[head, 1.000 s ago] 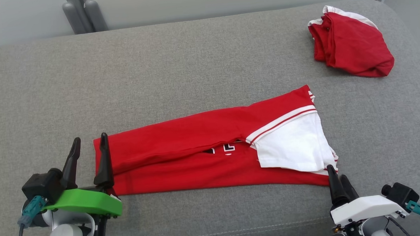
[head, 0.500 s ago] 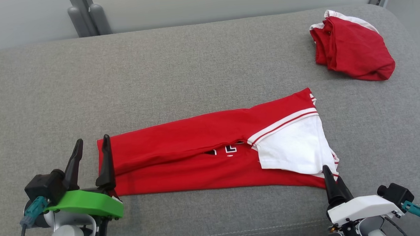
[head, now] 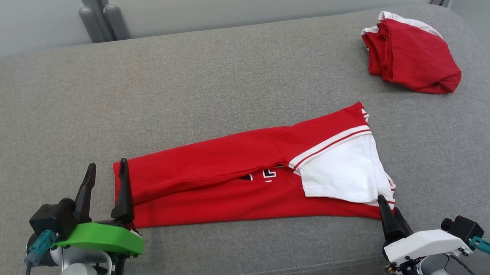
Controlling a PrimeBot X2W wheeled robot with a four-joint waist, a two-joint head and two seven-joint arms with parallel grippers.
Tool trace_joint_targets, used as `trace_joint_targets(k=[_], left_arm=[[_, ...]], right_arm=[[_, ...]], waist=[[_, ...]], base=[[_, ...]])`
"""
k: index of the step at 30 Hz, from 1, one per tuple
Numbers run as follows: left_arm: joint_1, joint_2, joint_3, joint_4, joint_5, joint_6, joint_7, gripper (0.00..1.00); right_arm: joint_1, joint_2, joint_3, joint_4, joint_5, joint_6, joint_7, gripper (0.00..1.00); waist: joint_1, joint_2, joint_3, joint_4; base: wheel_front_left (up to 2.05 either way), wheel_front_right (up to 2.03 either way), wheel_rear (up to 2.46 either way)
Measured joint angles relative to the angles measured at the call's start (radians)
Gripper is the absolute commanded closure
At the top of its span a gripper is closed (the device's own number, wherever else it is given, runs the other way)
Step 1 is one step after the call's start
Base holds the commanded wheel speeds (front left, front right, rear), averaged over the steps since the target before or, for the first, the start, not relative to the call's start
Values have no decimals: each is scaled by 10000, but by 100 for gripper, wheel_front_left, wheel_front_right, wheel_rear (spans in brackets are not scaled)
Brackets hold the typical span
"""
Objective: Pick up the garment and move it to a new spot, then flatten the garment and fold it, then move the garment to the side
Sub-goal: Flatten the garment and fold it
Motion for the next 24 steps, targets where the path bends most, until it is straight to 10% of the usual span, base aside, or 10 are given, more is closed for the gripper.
trace_joint_targets(k=[24], left_arm=[[1,-81,0,98,111,-109,0,0]], right_arm=[[-841,-27,654,510,337,176,512,0]], waist=[[0,0,-6,161]], base=[[0,0,0]])
